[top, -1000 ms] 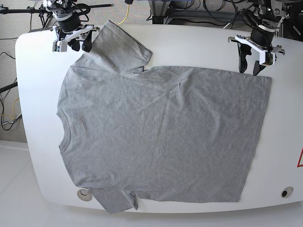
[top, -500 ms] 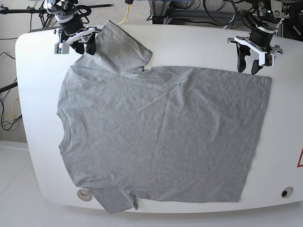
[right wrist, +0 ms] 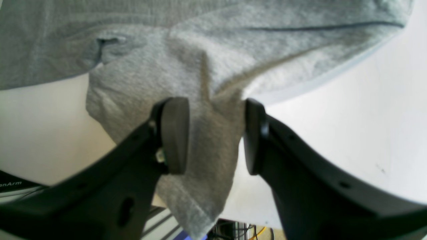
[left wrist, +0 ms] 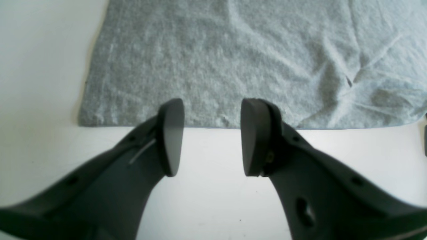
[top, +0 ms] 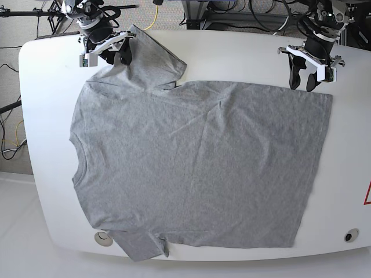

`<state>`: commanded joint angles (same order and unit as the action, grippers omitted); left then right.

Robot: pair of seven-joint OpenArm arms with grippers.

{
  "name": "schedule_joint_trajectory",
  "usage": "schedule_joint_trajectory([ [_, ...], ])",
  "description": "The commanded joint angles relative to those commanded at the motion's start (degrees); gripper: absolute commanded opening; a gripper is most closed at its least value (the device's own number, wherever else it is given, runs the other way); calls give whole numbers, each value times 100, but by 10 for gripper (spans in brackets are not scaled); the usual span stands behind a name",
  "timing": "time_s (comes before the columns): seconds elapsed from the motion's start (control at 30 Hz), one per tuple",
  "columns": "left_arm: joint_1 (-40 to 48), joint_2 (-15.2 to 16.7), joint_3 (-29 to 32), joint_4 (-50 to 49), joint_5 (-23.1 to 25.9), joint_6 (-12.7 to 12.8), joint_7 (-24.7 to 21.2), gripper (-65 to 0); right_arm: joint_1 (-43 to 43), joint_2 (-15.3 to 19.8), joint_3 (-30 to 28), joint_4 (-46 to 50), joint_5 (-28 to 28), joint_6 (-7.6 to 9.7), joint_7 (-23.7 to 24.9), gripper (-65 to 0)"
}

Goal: Fold the T-shirt properly
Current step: 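Grasp the sleeve edge with the right gripper and lift slightly, then move the left gripper to the hem corner on the sleeve's side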

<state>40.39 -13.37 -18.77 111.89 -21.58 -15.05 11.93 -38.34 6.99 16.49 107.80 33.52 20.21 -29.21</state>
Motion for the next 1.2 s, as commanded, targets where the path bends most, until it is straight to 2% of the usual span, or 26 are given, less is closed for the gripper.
schedule_joint_trajectory([
  [0.1, 4, -2, 4, -1, 37, 5, -39, -397, 20, -34, 16, 19, 29, 7, -148, -436],
  [0.17, 16, -1, 36, 23, 45, -16, -51, -397, 18, -67, 69, 9, -59, -5, -201, -557],
  [0.3, 3, -9, 33, 22, 39, -10, -66, -398, 19, -75, 56, 0, -77, 1, -203, -633],
  [0.37, -11, -12, 40, 18, 41, -8, -81, -397, 19, -74, 48, -10, -78, 0, -193, -632],
  [0.63, 25, -28, 14, -9, -3, -7, -54, -392, 12, -55, 60, -64, -133, -35, -324, -508],
  [0.9, -14, -73, 3, -24, -96, -20, 3, -391, 47, -54, 86, -80, -106, -46, -481, -448],
  [0.97, -34, -78, -21, -33, -144, -22, 35, -391, 60, -73, 86, -93, -91, -39, -598, -416],
  [1.2, -98, -78, -67, -101, -217, -20, 80, -388, 94, -70, 84, -133, -63, -49, -624, -422],
])
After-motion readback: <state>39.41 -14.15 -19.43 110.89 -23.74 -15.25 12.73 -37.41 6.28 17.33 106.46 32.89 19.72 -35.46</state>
